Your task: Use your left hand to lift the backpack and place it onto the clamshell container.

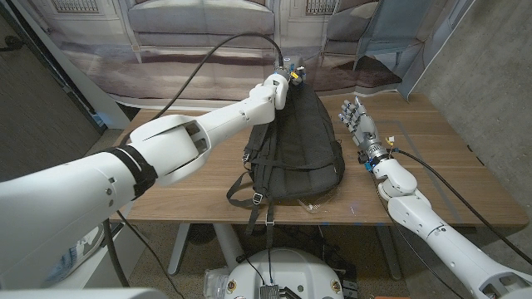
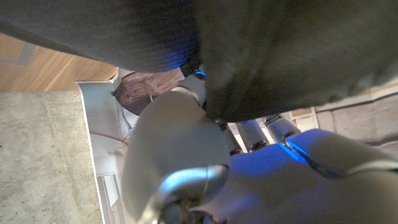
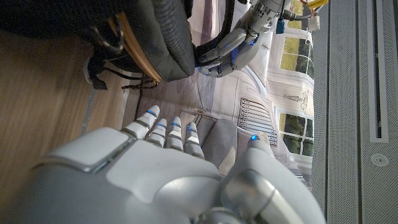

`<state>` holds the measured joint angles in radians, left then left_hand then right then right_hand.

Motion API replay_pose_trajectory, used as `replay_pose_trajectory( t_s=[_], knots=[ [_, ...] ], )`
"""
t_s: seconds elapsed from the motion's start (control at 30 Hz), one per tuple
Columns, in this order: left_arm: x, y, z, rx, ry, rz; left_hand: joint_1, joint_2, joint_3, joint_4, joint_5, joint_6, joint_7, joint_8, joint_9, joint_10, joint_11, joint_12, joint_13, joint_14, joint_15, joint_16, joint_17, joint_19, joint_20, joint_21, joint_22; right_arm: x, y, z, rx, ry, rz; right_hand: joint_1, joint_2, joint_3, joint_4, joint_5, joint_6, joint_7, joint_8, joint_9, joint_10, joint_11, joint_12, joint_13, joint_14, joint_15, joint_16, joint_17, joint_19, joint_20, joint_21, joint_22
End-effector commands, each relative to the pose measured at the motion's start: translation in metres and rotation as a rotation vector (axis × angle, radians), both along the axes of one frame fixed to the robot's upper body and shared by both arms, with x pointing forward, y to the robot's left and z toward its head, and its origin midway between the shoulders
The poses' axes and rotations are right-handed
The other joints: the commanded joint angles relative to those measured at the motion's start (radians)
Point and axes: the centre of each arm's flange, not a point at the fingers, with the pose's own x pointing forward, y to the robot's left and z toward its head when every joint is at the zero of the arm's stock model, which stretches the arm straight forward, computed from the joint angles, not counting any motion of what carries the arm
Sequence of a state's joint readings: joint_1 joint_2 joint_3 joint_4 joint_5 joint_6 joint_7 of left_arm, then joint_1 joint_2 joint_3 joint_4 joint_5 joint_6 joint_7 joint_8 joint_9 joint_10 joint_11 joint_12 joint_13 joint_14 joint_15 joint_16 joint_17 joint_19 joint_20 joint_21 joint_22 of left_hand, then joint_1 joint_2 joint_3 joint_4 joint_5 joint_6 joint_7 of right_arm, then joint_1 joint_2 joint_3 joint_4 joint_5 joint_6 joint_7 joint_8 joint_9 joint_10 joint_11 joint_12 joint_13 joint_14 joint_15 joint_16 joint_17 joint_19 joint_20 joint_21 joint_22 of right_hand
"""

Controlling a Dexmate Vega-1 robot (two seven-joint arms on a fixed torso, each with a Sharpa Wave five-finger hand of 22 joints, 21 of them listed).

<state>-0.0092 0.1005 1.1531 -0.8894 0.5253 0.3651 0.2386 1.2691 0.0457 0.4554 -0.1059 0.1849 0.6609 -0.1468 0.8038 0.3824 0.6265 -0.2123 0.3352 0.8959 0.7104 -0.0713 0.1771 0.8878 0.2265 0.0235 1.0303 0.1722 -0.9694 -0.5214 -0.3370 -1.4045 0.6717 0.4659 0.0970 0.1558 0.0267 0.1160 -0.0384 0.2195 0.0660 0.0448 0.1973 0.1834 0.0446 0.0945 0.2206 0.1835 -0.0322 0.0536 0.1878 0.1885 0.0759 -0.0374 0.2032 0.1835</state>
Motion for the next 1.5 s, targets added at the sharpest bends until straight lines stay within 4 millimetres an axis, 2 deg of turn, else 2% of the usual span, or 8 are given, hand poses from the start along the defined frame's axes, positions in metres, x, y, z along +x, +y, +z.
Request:
replay_pose_trajectory(
  t_s=[0.03,0.4,0.43,0.67,0.83,1.1,1.37,1.5],
  knots=[
    [-0.001,-0.001,0.0,0.02,0.009,0.002,-0.021,-0.01,0.01,0.003,-0.004,-0.043,-0.01,-0.04,-0.031,-0.028,0.002,-0.028,-0.024,-0.043,-0.05,-0.004,-0.039,-0.037,0.01,-0.026,0.002,0.003,0.0,0.003,-0.004,-0.001,0.004,0.007,0.0,0.0,-0.001,0.0,0.004,0.003,-0.001,0.005,0.002,-0.004,-0.005,0.006,0.007,0.001,0.002,0.001,0.006,-0.004,0.002,0.004],
    [-0.001,0.003,0.0,0.01,0.034,-0.023,-0.13,-0.047,-0.005,0.044,-0.004,-0.099,-0.038,-0.125,-0.105,-0.057,0.003,-0.067,-0.073,-0.091,-0.045,0.01,-0.11,-0.066,0.011,-0.077,0.002,0.003,0.002,0.004,-0.005,-0.001,0.003,0.008,0.001,-0.001,-0.002,0.0,0.004,0.001,-0.001,0.005,0.004,-0.002,-0.004,0.006,0.007,0.002,0.003,0.001,0.006,-0.004,0.002,0.004],
    [-0.001,0.003,0.0,0.012,0.037,-0.021,-0.17,-0.053,-0.014,0.064,-0.001,-0.102,-0.037,-0.141,-0.122,-0.056,0.002,-0.072,-0.083,-0.1,-0.042,0.013,-0.121,-0.07,0.013,-0.089,0.002,0.003,0.002,0.004,-0.004,-0.001,0.003,0.008,0.001,-0.001,-0.002,0.0,0.004,0.001,-0.001,0.005,0.004,-0.001,-0.004,0.006,0.007,0.001,0.003,0.001,0.006,-0.004,0.002,0.004],
    [0.0,0.007,0.001,-0.002,0.078,-0.062,-0.301,-0.078,-0.046,0.131,0.011,-0.12,-0.036,-0.197,-0.164,-0.083,0.003,-0.094,-0.111,-0.145,-0.028,0.014,-0.157,-0.098,0.032,-0.136,0.004,0.002,0.003,0.004,-0.01,-0.003,0.002,0.008,0.002,-0.001,-0.003,0.0,0.004,0.002,-0.001,0.005,0.004,0.0,-0.004,0.006,0.007,0.001,0.002,0.001,0.006,-0.004,0.002,0.004],
    [0.0,0.006,0.0,0.009,0.078,-0.052,-0.396,-0.094,-0.072,0.183,0.02,-0.155,-0.036,-0.242,-0.179,-0.118,0.021,-0.113,-0.134,-0.204,-0.01,0.007,-0.186,-0.121,0.047,-0.171,0.005,0.002,0.003,0.003,-0.004,0.001,0.0,0.008,0.002,-0.001,-0.003,0.0,0.004,0.001,-0.001,0.005,0.004,-0.001,-0.004,0.006,0.007,0.001,0.002,0.001,0.005,-0.003,0.002,0.004],
    [-0.002,0.009,0.001,0.004,0.104,-0.062,-0.516,-0.112,-0.113,0.245,0.032,-0.214,-0.024,-0.299,-0.182,-0.185,0.037,-0.143,-0.172,-0.294,0.003,0.006,-0.231,-0.167,0.085,-0.223,0.007,0.001,0.003,0.002,-0.004,0.003,0.002,0.008,0.003,-0.002,-0.004,0.0,0.003,0.0,-0.001,0.005,0.004,0.0,-0.004,0.006,0.006,0.003,0.002,0.001,0.005,-0.002,0.002,0.004],
    [-0.006,0.011,0.002,0.012,0.117,-0.066,-0.596,-0.133,-0.151,0.266,0.045,-0.291,-0.01,-0.355,-0.182,-0.228,0.06,-0.147,-0.203,-0.349,0.019,0.01,-0.266,-0.199,0.094,-0.259,0.009,0.0,0.004,0.001,-0.01,-0.001,0.005,0.008,0.003,-0.002,-0.004,0.0,0.004,-0.001,-0.001,0.005,0.005,0.001,-0.004,0.006,0.007,0.001,0.003,0.001,0.005,-0.002,0.002,0.004],
    [-0.007,0.013,0.002,0.008,0.134,-0.079,-0.64,-0.141,-0.174,0.267,0.055,-0.367,0.002,-0.404,-0.183,-0.271,0.069,-0.15,-0.223,-0.382,0.02,0.01,-0.287,-0.216,0.104,-0.28,0.01,0.0,0.005,0.001,-0.005,0.002,0.005,0.008,0.004,-0.002,-0.004,0.0,0.004,-0.001,-0.001,0.005,0.004,-0.001,-0.004,0.006,0.008,0.002,0.003,0.001,0.005,-0.002,0.002,0.004]
  ],
)
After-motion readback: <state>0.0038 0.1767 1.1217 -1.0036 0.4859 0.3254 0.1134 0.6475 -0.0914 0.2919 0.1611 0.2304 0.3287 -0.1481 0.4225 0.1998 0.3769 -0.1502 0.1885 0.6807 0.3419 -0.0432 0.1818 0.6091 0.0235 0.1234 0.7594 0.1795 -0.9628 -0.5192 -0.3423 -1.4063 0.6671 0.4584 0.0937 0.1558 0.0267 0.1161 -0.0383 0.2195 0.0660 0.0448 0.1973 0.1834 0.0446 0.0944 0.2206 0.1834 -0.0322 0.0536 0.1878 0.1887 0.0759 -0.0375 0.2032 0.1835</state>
